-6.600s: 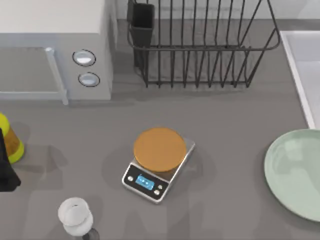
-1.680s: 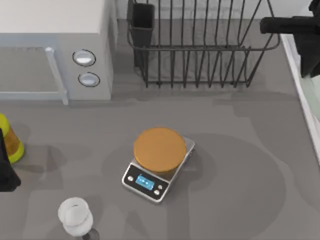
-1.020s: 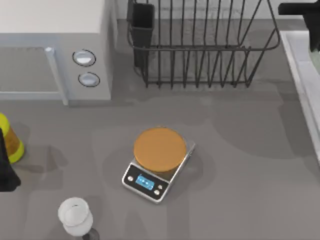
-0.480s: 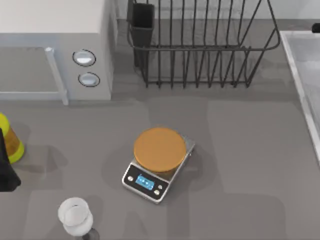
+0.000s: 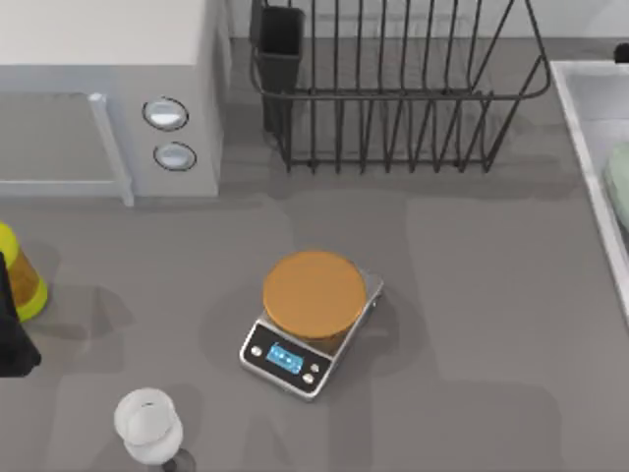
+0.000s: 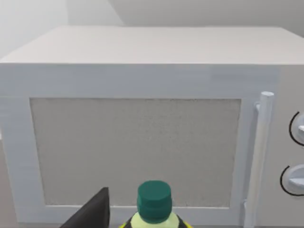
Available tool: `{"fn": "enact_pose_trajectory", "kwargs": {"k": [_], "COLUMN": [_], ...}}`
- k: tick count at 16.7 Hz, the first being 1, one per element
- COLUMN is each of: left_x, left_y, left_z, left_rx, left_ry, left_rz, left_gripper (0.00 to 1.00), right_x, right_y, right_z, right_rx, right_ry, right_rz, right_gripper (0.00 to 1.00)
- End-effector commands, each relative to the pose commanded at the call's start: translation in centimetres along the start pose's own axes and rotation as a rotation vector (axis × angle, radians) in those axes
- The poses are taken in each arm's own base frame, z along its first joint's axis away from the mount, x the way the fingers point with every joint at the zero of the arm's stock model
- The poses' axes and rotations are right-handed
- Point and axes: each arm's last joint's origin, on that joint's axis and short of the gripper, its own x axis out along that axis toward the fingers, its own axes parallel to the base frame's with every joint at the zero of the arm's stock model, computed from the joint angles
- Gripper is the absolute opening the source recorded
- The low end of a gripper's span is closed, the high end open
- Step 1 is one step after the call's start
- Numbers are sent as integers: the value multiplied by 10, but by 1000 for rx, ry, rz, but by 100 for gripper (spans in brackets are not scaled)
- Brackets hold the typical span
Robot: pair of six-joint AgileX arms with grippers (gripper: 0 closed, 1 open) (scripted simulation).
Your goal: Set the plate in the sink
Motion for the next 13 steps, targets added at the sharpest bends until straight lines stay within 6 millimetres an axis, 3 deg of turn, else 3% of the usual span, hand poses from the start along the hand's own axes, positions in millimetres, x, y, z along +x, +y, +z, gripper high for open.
{"fn": "enact_pose_trajectory", "kwargs": {"k": [7,13], "left_x": [0,0], "left_y": [0,0], "left_z": [0,0], "left_rx": [0,0], "left_ry": [0,0], "left_rz": [0,0], "left_gripper": [100,100], "right_x": [0,0], "right_y": [0,0], "right_z": [0,0], "right_rx": [0,0], "right_ry": [0,0], "right_rz": [0,0], "right_gripper": [98,100]}}
